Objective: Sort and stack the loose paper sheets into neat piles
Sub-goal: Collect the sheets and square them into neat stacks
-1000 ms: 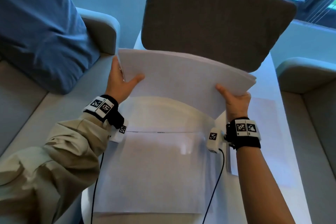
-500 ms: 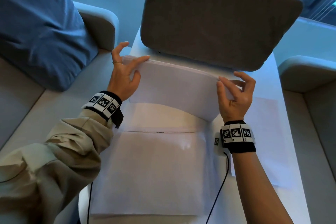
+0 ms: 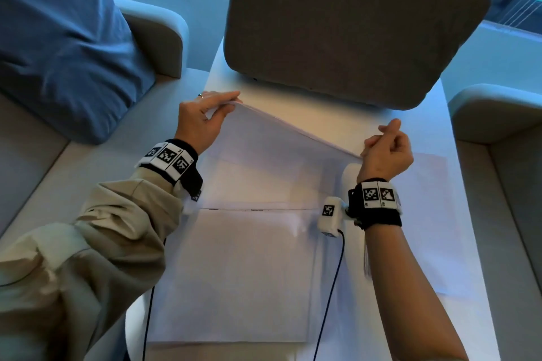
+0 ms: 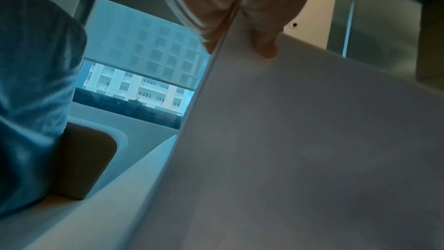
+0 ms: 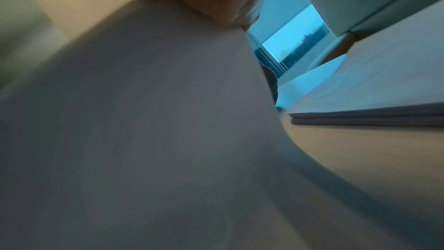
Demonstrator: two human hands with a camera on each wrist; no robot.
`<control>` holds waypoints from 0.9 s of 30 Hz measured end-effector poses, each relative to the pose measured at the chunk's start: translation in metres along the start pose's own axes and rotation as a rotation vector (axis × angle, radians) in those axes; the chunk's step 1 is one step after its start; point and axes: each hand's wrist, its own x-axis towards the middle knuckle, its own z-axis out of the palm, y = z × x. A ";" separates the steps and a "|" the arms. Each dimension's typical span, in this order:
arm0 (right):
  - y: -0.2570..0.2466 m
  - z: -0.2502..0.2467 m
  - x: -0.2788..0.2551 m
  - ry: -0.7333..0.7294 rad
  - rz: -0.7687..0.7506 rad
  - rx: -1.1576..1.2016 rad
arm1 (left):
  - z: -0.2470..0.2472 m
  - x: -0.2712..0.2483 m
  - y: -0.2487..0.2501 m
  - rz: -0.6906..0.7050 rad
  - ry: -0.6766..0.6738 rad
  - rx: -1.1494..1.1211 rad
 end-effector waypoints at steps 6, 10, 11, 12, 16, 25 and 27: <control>0.018 -0.022 0.005 -0.143 0.149 0.051 | -0.009 0.013 0.019 -0.140 0.030 -0.092; 0.032 -0.040 0.005 -0.363 0.280 0.028 | -0.023 0.024 0.025 -0.230 -0.035 -0.159; 0.034 -0.041 0.004 -0.429 0.279 -0.002 | -0.026 0.026 0.025 -0.246 -0.057 -0.170; 0.033 -0.041 0.002 -0.475 0.291 -0.030 | -0.028 0.027 0.025 -0.265 -0.072 -0.174; 0.028 -0.037 -0.001 -0.561 0.501 0.095 | -0.032 0.031 0.020 -0.345 -0.079 -0.188; 0.020 -0.032 -0.014 -0.754 0.365 -0.130 | -0.033 0.036 0.013 -0.421 -0.013 -0.139; 0.015 -0.030 -0.014 -0.698 0.324 -0.108 | -0.031 0.033 0.016 -0.404 -0.053 -0.212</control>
